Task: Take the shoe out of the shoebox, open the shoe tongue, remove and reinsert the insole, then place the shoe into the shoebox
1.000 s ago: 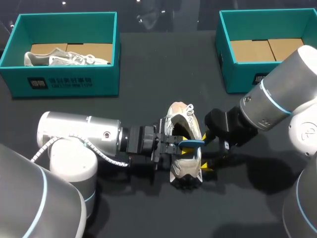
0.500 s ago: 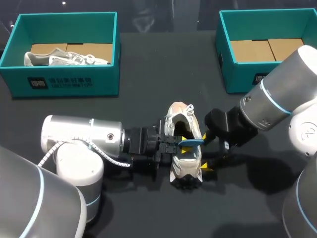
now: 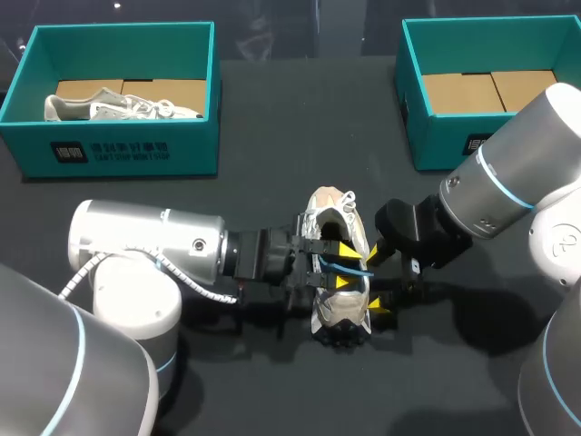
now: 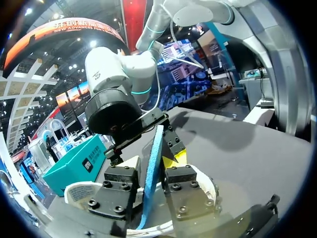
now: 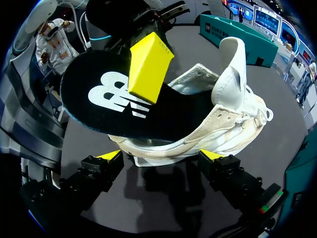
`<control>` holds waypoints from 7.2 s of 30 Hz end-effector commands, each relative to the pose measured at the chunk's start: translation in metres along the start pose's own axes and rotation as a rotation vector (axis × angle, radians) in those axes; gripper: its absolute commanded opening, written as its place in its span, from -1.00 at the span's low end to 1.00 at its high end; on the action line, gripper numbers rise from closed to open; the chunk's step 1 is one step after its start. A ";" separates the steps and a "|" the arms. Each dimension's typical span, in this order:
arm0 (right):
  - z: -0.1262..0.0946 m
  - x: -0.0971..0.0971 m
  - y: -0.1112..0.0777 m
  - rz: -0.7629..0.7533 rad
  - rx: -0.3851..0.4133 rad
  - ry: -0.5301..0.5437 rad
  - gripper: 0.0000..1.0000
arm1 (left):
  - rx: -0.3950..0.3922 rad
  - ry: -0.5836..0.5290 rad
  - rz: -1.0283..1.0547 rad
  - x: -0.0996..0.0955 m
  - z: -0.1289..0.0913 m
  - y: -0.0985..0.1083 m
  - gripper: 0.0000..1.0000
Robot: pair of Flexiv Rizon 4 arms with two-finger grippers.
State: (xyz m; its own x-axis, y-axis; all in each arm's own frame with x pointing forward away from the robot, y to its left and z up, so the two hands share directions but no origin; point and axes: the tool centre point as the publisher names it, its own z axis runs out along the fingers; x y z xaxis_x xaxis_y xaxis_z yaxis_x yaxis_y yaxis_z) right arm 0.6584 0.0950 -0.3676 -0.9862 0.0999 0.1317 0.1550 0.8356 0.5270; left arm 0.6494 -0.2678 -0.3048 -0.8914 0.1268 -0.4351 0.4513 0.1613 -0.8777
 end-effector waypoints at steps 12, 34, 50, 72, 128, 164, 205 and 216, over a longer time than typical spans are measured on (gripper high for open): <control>0.001 0.001 0.000 0.000 0.002 -0.003 1.00 | -0.082 -0.019 0.071 -0.004 0.011 0.037 -1.00; 0.001 0.001 0.000 0.000 0.002 -0.003 1.00 | -0.074 -0.010 -0.002 0.000 -0.007 0.012 -0.37; 0.001 0.001 0.000 0.000 0.002 -0.003 1.00 | -0.155 0.014 0.039 0.003 0.011 0.045 -1.00; 0.001 0.001 0.000 0.000 0.002 -0.003 1.00 | -0.158 0.092 0.039 0.001 -0.015 0.016 -0.29; -0.106 0.005 -0.075 -0.081 0.017 0.015 1.00 | -0.391 0.583 0.235 -0.024 -0.131 -0.023 -1.00; -0.157 0.012 -0.140 0.046 -0.016 -0.040 1.00 | -0.501 0.966 0.636 -0.044 -0.089 -0.031 -1.00; -0.157 0.012 -0.140 0.046 -0.016 -0.040 1.00 | -0.487 1.230 0.779 -0.011 -0.023 0.045 -1.00; -0.157 0.012 -0.140 0.046 -0.016 -0.040 1.00 | -0.508 1.329 0.799 0.007 -0.024 0.042 -1.00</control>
State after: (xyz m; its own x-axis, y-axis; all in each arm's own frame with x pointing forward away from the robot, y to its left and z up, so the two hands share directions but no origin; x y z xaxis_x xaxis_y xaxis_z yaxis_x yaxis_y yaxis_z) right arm 0.6359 -0.1058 -0.3083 -0.9794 0.1589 0.1248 0.2013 0.8201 0.5357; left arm 0.6651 -0.2311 -0.3367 0.0956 0.9948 -0.0337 0.9608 -0.1011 -0.2583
